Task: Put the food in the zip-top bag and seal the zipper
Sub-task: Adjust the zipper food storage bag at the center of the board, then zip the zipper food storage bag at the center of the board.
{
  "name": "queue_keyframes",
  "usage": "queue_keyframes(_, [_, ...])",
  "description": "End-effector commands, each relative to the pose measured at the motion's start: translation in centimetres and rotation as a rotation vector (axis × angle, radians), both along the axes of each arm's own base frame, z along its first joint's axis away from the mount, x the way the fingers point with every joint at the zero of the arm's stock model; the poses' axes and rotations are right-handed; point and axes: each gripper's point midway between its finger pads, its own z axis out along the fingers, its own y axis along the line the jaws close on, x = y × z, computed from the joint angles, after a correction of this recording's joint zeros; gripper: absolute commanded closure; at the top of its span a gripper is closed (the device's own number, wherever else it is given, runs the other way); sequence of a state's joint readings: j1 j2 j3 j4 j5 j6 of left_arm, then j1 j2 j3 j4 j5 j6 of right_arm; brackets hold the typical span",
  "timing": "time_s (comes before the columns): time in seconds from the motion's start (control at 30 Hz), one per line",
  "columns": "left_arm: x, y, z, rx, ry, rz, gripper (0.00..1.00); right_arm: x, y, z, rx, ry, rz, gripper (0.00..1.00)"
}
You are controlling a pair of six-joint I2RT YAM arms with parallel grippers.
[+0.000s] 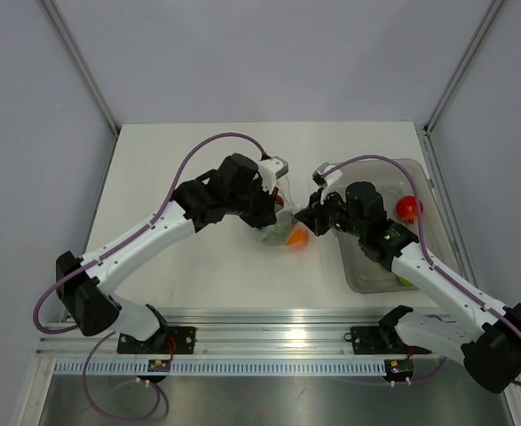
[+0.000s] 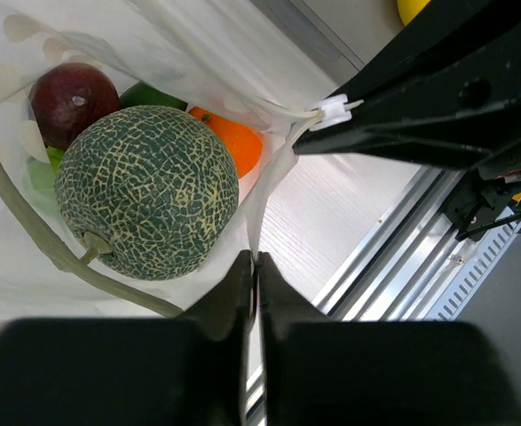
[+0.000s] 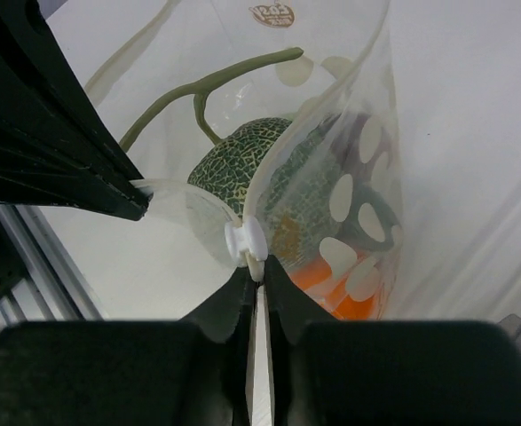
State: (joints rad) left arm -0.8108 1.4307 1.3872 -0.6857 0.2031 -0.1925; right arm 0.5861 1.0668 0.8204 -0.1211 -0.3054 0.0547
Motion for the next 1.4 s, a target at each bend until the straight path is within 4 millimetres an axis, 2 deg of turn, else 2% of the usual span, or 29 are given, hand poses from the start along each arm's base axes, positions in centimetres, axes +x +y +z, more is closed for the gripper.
queue_keyframes(0.0, [0.2,-1.1,2.9,-0.076,-0.053,-0.047,0.86,0.8,-0.3,3.1,0.075,-0.112,-0.035,0.96])
queue_keyframes(0.03, [0.0,-1.3,3.5,-0.085,-0.049,-0.063,0.62,0.6,-0.5,3.4,0.079,-0.131,-0.040,1.00])
queue_keyframes(0.07, [0.0,-1.3,3.7,-0.080,-0.049,-0.070,0.43,0.6,-0.7,3.3,0.068,-0.145,-0.041,1.00])
queue_keyframes(0.1, [-0.2,-1.0,3.5,-0.060,-0.039,-0.075,0.11,0.8,-0.7,4.0,0.081,-0.182,-0.039,1.00])
queue_keyframes(0.13, [-0.2,-0.9,3.7,-0.054,-0.051,-0.079,0.02,0.7,-0.7,4.0,0.078,-0.195,-0.030,1.00])
queue_keyframes(0.17, [-0.1,-0.5,4.5,-0.053,-0.077,-0.077,0.01,0.3,-0.5,3.9,0.077,-0.204,-0.005,1.00])
queue_keyframes(0.23, [0.1,-0.1,5.4,-0.050,-0.127,-0.098,0.01,0.0,-0.4,3.8,0.063,-0.232,0.030,1.00])
queue_keyframes(0.27, [0.1,-0.2,6.6,-0.074,-0.185,-0.132,0.02,0.0,-0.4,3.8,0.061,-0.242,0.037,1.00])
queue_keyframes(0.33, [-0.3,-0.9,8.5,-0.128,-0.244,-0.201,0.13,0.0,-0.5,3.6,0.057,-0.247,0.040,1.00])
queue_keyframes(0.37, [-1.1,-1.6,9.5,-0.169,-0.269,-0.273,0.15,0.0,-0.5,3.5,0.051,-0.253,0.047,1.00])
queue_keyframes(0.4, [-0.9,-2.1,10.4,-0.189,-0.328,-0.316,0.17,0.0,-0.4,3.3,0.045,-0.256,0.059,1.00])
queue_keyframes(0.47, [-1.3,-2.9,11.0,-0.209,-0.431,-0.444,0.25,-0.6,0.1,3.2,0.043,-0.287,0.115,1.00])
queue_keyframes(0.5, [-1.4,-3.1,10.8,-0.208,-0.457,-0.482,0.26,-0.5,0.0,3.2,0.046,-0.295,0.115,1.00])
queue_keyframes(0.53, [-1.9,-3.4,10.2,-0.215,-0.469,-0.536,0.32,-0.6,0.0,3.3,0.051,-0.304,0.118,1.00])
queue_keyframes(0.67, [-1.3,-4.3,9.4,-0.206,-0.571,-0.634,0.32,-0.9,0.1,3.3,0.046,-0.303,0.140,1.00])
queue_keyframes(0.8, [-0.5,-5.3,7.7,-0.173,-0.592,-0.702,0.34,-0.9,0.2,3.2,0.045,-0.293,0.151,1.00])
queue_keyframes(0.83, [-0.8,-5.5,6.8,-0.172,-0.585,-0.742,0.36,-1.0,0.3,3.2,0.049,-0.289,0.158,1.00])
queue_keyframes(0.9, [-0.9,-5.5,5.9,-0.162,-0.635,-0.800,0.36,-1.1,0.3,3.2,0.050,-0.287,0.164,1.00])
queue_keyframes(0.93, [-1.2,-5.4,6.2,-0.169,-0.670,-0.813,0.36,-1.2,0.4,3.2,0.050,-0.285,0.168,1.00])
queue_keyframes(0.97, [-1.0,-5.4,5.3,-0.164,-0.708,-0.830,0.35,-1.2,0.3,3.2,0.049,-0.284,0.165,1.00])
queue_keyframes(1.07, [-1.2,-5.3,5.2,-0.172,-0.767,-0.849,0.36,-1.1,0.1,3.2,0.047,-0.288,0.161,1.00])
queue_keyframes(1.37, [-1.1,-6.1,3.8,-0.157,-0.676,-0.890,0.40,-1.2,0.3,3.2,0.055,-0.278,0.176,1.00])
